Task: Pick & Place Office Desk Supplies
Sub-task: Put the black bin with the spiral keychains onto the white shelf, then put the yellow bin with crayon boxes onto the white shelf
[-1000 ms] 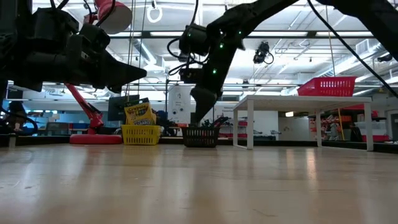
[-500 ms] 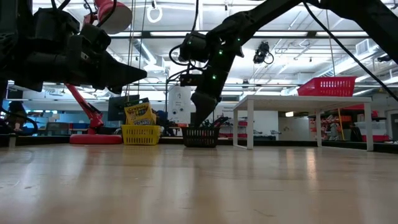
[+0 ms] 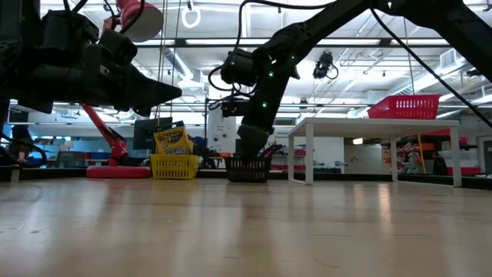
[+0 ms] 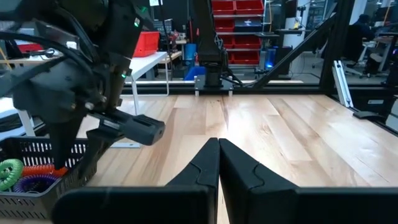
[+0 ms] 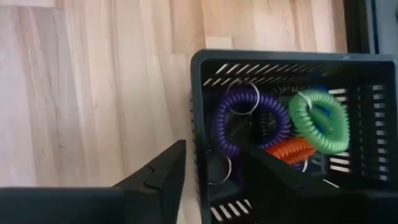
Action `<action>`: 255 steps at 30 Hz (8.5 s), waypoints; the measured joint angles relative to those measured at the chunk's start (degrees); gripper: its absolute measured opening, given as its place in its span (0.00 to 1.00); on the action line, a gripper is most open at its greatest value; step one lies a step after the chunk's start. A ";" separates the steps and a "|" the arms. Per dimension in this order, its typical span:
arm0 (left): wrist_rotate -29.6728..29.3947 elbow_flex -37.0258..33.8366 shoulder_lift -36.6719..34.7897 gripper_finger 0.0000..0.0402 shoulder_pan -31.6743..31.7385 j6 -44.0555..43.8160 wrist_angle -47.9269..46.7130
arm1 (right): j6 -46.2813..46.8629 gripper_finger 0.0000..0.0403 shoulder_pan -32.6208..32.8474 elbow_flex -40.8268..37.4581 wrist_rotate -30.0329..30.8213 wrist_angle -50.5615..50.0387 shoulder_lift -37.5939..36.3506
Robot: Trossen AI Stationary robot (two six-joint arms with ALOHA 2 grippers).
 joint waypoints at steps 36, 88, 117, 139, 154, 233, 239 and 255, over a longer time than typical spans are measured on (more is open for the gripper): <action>0.43 0.02 0.00 0.03 0.02 -1.04 -1.01 | -0.47 0.02 18.38 0.00 15.91 -20.61 -24.98; 0.41 0.07 0.02 0.03 0.02 -1.29 -1.27 | -10.01 0.03 -5.65 -32.81 7.17 -24.50 -57.27; 0.41 0.07 0.02 0.03 0.02 -1.51 -1.27 | -7.52 0.13 -5.60 -32.81 7.63 -27.40 -57.29; 0.41 0.07 0.02 0.03 0.01 -1.11 -1.27 | -4.12 0.36 -5.57 -32.81 10.63 -26.87 -57.29; 0.41 0.07 0.02 0.03 0.01 -1.10 -1.27 | 0.04 0.48 -5.57 -32.79 13.64 -25.54 -57.68; -21.68 5.68 -37.42 0.02 -0.03 -9.33 -67.76 | 24.02 0.01 47.74 -53.65 42.23 29.22 -61.28; -21.69 7.97 -36.16 0.06 0.00 -10.81 -74.15 | 20.43 0.01 51.93 -57.52 41.14 47.62 -54.22; -23.64 8.00 -34.49 0.03 2.29 -14.05 -75.81 | 14.99 0.01 51.78 -61.46 35.97 64.32 -45.93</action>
